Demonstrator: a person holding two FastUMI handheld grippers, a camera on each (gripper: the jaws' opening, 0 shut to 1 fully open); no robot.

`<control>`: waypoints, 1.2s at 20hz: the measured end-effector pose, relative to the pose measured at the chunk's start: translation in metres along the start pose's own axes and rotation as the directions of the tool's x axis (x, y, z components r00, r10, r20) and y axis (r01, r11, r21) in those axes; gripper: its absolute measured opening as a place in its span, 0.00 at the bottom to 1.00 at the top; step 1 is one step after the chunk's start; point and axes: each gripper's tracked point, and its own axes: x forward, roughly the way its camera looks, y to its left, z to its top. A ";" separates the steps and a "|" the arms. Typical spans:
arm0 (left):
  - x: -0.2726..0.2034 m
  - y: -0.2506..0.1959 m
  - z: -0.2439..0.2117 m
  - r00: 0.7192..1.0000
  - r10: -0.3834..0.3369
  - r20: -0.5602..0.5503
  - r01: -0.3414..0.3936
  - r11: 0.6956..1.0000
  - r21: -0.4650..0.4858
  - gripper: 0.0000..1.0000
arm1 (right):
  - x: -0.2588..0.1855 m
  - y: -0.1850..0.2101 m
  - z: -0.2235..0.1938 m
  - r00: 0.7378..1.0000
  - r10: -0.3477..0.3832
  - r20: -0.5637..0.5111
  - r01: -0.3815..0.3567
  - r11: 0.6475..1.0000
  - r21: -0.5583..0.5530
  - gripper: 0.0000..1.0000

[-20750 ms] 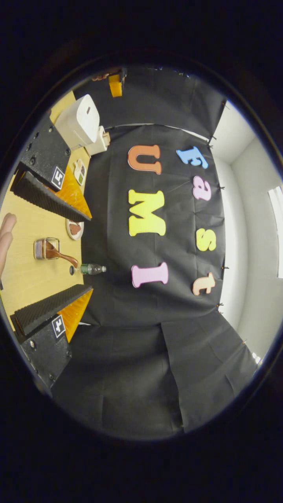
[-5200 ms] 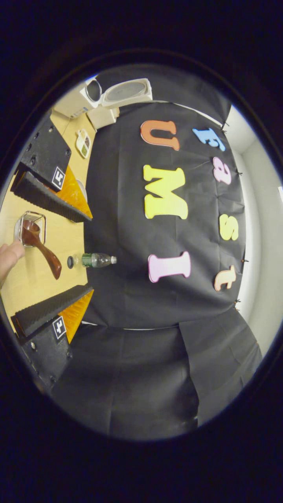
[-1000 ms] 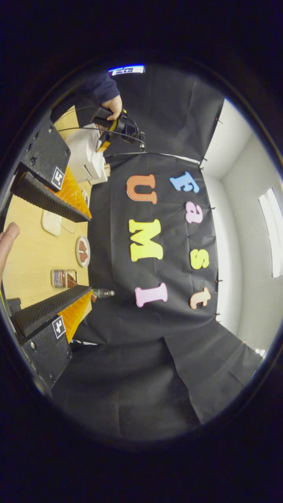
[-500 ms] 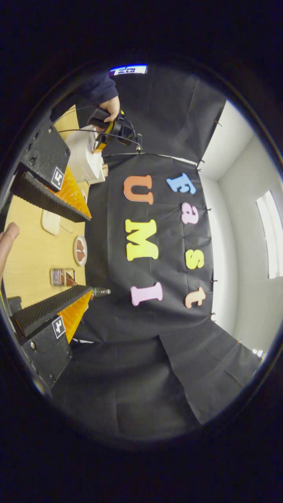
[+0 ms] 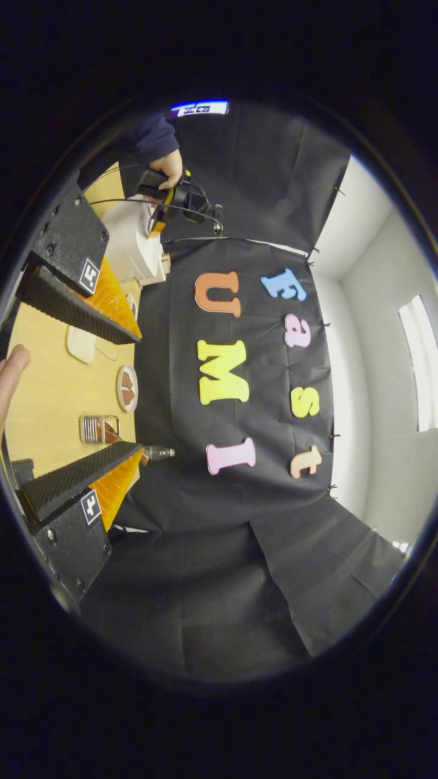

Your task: Close the left gripper, press the button to open the rice cooker; take a wooden spoon from the chopstick holder with the right hand, scoop a spoonful of rice and pour it into the rice cooker, then put the wooden spoon back into the chopstick holder.

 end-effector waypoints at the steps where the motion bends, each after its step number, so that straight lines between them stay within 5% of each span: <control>1: -0.001 0.000 0.000 1.000 -0.003 -0.001 0.003 1.000 -0.004 0.99 | 0.000 -0.001 0.000 1.000 -0.003 0.001 0.003 1.000 -0.003 1.00; 16: -0.029 -0.012 0.017 0.994 -0.043 0.098 0.038 0.998 0.050 0.96 | 0.015 -0.014 0.008 0.998 -0.062 -0.016 0.063 0.998 0.002 1.00; 24: -0.115 -0.017 0.053 0.964 -0.033 0.263 0.021 0.999 0.048 0.97 | 0.016 -0.012 0.039 0.997 -0.082 0.012 0.082 0.997 -0.013 1.00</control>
